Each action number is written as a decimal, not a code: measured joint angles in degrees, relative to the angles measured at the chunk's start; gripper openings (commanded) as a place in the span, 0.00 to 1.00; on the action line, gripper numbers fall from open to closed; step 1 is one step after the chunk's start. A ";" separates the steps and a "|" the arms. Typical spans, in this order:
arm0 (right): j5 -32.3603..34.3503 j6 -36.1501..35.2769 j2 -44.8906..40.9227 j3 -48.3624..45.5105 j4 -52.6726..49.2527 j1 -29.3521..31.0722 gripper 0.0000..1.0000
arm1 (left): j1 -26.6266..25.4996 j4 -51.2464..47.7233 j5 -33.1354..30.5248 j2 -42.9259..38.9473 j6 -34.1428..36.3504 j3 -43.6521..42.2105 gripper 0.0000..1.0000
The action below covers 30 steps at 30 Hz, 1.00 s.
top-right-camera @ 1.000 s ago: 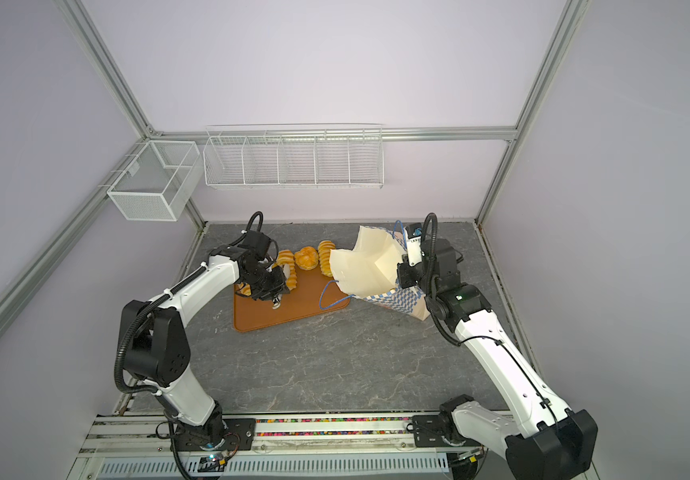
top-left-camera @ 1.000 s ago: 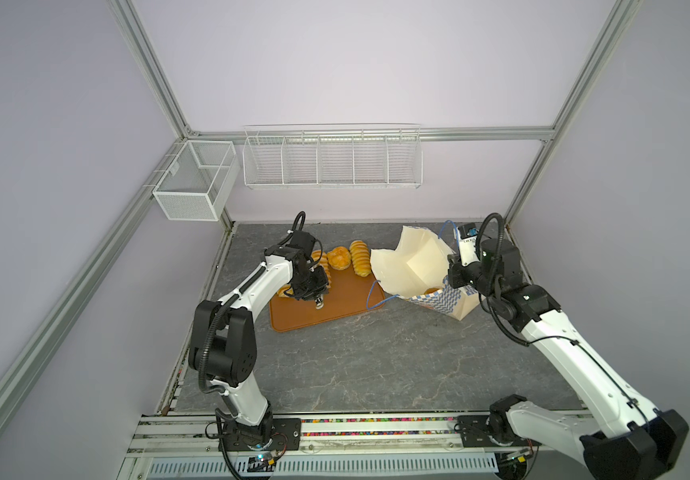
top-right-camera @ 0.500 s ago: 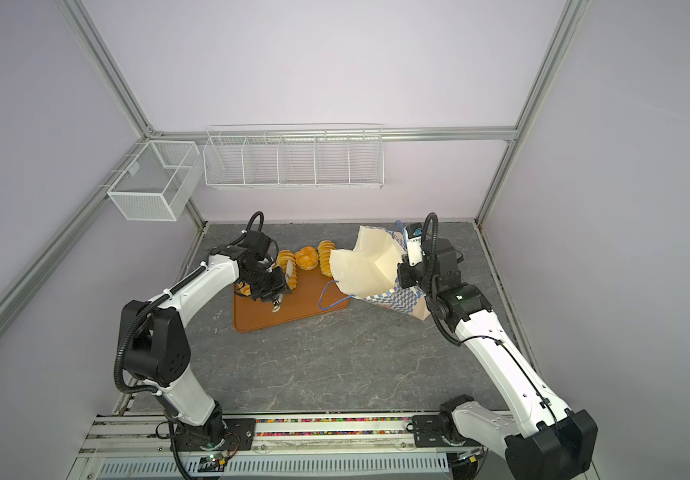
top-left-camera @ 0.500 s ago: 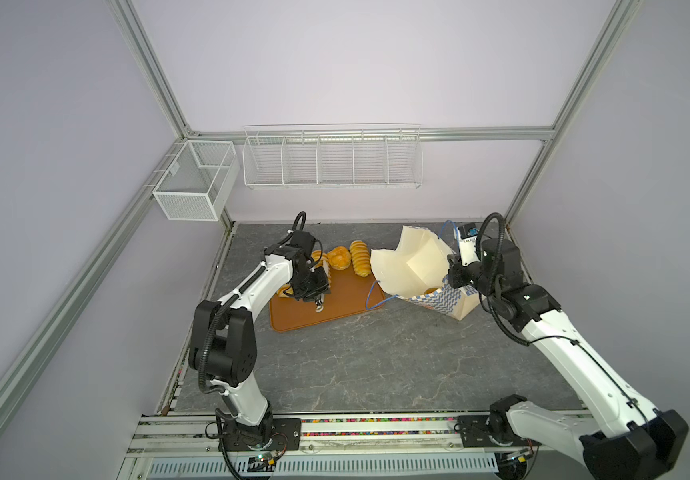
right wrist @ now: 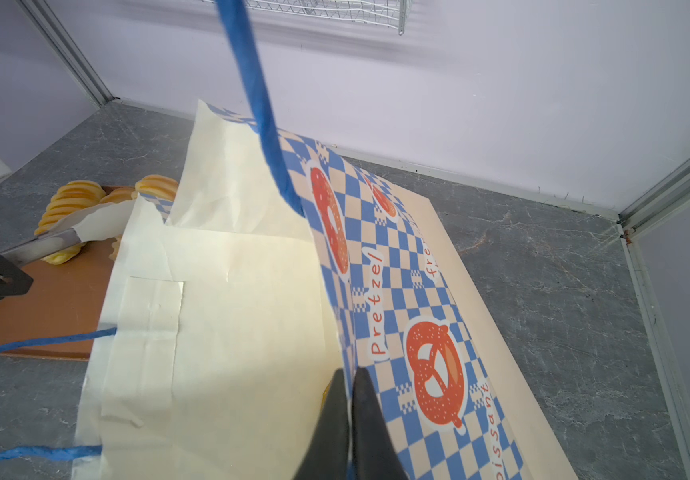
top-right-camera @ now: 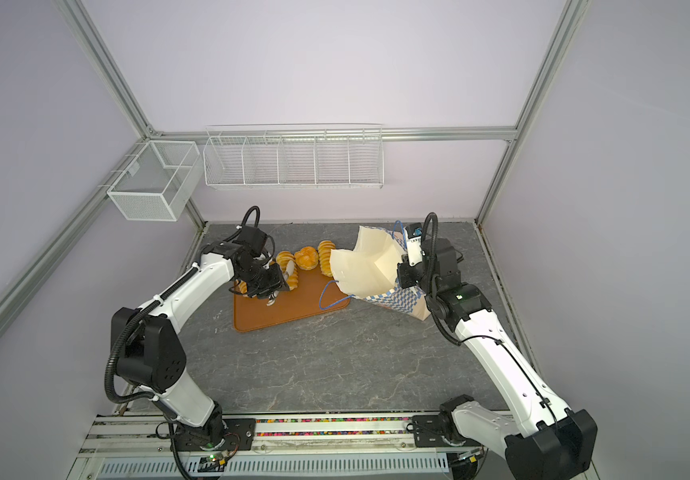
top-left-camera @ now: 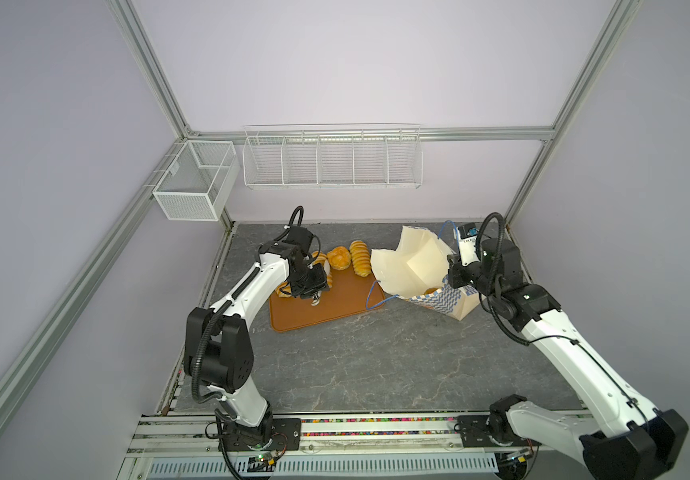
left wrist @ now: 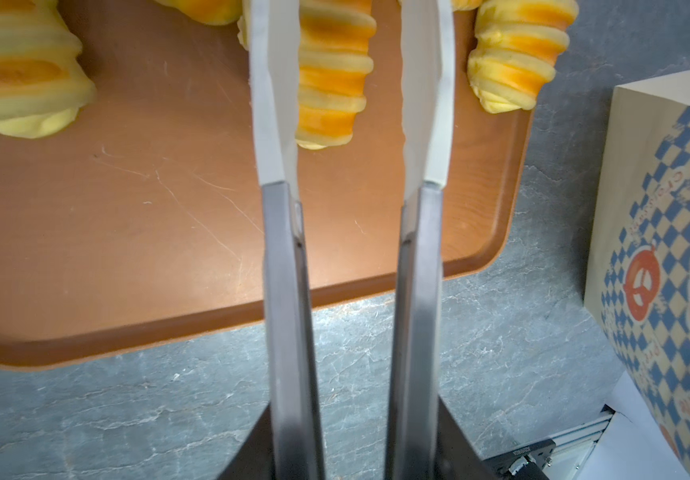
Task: Take the fake bread out of the paper bag
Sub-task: 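Lower the spiral bread onto the orange tray and open the left tongs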
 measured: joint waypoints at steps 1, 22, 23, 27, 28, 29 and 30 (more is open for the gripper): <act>-0.02 0.00 0.00 0.07 -0.11 0.00 0.07 | 0.04 -0.28 -0.02 -0.48 0.17 0.20 0.36; -0.02 0.00 0.00 0.42 -0.70 0.00 0.07 | 5.51 2.95 -0.02 3.61 2.91 -0.07 0.00; -0.02 0.02 -0.02 0.42 -0.72 0.00 0.07 | 5.68 3.39 -0.02 4.09 3.13 -0.07 0.00; 0.00 0.00 -0.02 0.42 -0.74 0.00 0.07 | 6.12 4.44 -0.02 4.55 3.52 -0.22 0.00; 0.00 0.00 -0.02 0.42 -0.74 0.00 0.07 | 6.21 4.50 -0.02 4.55 3.61 -0.33 0.00; 0.00 0.00 -0.02 0.42 -0.74 0.00 0.07 | 6.25 4.61 -0.02 4.55 3.76 -0.46 0.00; 0.00 0.00 -0.02 0.42 -0.74 0.00 0.07 | 6.32 4.74 -0.04 4.55 3.87 -0.61 0.00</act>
